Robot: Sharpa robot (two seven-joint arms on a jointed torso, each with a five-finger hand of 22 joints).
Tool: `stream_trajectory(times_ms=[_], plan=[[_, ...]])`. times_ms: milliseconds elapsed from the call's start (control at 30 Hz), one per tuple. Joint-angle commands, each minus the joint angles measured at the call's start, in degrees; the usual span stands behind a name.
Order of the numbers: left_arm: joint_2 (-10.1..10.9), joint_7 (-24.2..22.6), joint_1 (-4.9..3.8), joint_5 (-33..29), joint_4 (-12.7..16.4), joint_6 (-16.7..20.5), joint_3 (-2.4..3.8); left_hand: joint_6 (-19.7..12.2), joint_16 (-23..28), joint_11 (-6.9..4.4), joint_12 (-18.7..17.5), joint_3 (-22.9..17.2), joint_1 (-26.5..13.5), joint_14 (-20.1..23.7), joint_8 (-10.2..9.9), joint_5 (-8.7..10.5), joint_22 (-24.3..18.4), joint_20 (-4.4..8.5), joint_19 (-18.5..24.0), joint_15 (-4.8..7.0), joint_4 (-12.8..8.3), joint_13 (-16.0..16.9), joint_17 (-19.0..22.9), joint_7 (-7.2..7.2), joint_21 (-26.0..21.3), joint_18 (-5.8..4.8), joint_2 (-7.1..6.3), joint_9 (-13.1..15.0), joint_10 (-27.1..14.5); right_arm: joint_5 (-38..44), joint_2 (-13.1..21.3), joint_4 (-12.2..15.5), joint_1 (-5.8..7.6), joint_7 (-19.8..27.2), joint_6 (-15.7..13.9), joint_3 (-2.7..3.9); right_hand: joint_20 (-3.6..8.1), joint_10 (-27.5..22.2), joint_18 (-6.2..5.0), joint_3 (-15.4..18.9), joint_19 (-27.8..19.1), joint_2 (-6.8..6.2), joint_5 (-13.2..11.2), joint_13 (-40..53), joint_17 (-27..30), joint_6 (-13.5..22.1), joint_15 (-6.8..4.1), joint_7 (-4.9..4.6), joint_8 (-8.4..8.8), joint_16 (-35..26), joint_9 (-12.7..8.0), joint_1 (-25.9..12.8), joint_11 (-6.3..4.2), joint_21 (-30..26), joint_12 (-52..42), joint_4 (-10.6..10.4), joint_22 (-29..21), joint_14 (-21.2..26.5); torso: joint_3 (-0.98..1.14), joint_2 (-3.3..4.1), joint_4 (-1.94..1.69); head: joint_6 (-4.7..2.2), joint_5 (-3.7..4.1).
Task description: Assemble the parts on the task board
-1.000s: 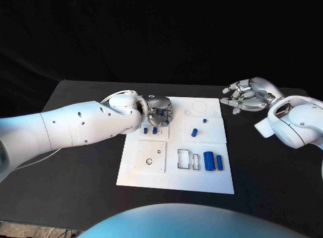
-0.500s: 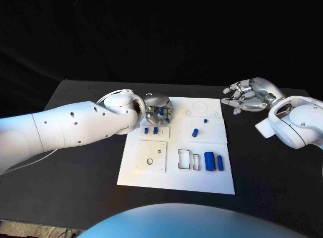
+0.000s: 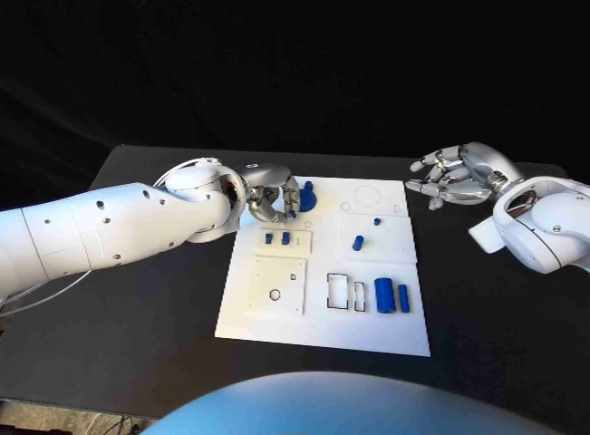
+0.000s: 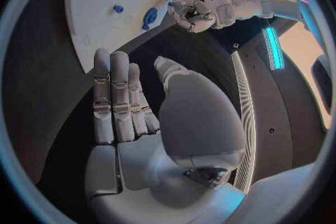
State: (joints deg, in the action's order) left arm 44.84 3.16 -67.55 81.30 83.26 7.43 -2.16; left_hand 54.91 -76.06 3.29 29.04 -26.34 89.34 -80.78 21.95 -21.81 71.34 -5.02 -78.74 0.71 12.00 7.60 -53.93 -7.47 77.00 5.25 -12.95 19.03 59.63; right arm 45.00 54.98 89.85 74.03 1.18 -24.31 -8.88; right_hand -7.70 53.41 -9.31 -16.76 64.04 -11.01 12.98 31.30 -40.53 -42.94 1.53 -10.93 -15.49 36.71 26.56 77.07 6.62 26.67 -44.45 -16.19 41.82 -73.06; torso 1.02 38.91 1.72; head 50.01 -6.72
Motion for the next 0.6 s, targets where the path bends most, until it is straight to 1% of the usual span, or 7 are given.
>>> stream_trajectory(times_ms=[33, 300, 600], plan=[[0.7, 0.14, 0.01, -2.68, -0.21, -1.82, 0.06, 0.27, -0.13, 0.21, -0.29, -0.15, -0.62, -0.22, -0.12, 0.11, -0.05, -0.16, -0.23, 0.02, -0.37, -0.06, 0.1, 0.08, 0.1, -0.74, 0.14, 0.01, 0.39, 0.14, 0.03, 0.02, -0.07, 0.6, 0.64, 0.0, 0.11, -0.84, -1.1, 0.21, 0.33, 0.68, 0.4, -0.06, -0.07, -0.48, 0.13, 0.1, -0.36, -0.31, 0.09, 0.05, -0.54, -0.29, -0.18, 0.06, -0.06, 0.11, -0.02, 0.02, -0.03, -0.01, -0.03], [2.01, 0.22, 0.02, -3.48, -0.79, -2.56, 0.08, 0.29, -0.16, 0.22, -0.31, -0.17, -0.64, -0.25, -0.13, 0.1, 0.02, -0.16, -0.26, 0.02, -0.4, -0.06, 0.03, 0.07, 0.15, -0.75, 0.12, 0.01, 0.41, 0.13, 0.1, 0.02, -0.14, 0.61, 0.63, 0.0, 0.11, -0.84, -1.1, 0.21, 0.33, 0.68, 0.4, -0.06, -0.07, -0.48, 0.13, 0.1, -0.36, -0.31, 0.09, 0.05, -0.54, -0.29, -0.18, 0.06, -0.06, 0.11, 0.02, 0.07, 0.2, -0.01, -0.26], [2.35, 0.3, 0.03, -4.2, -1.01, -3.32, 0.07, 0.32, -0.16, 0.24, -0.35, -0.16, -0.7, -0.26, -0.15, 0.11, 0.01, -0.16, -0.24, 0.0, -0.41, -0.06, 0.03, 0.06, 0.15, -0.75, 0.08, 0.0, 0.46, 0.13, 0.16, 0.02, -0.18, 0.6, 0.63, 0.0, 0.11, -0.84, -1.1, 0.21, 0.33, 0.68, 0.4, -0.06, -0.07, -0.48, 0.13, 0.1, -0.36, -0.31, 0.09, 0.05, -0.54, -0.29, -0.18, 0.06, -0.06, 0.11, 0.11, 0.07, 0.17, -0.01, -0.41]])
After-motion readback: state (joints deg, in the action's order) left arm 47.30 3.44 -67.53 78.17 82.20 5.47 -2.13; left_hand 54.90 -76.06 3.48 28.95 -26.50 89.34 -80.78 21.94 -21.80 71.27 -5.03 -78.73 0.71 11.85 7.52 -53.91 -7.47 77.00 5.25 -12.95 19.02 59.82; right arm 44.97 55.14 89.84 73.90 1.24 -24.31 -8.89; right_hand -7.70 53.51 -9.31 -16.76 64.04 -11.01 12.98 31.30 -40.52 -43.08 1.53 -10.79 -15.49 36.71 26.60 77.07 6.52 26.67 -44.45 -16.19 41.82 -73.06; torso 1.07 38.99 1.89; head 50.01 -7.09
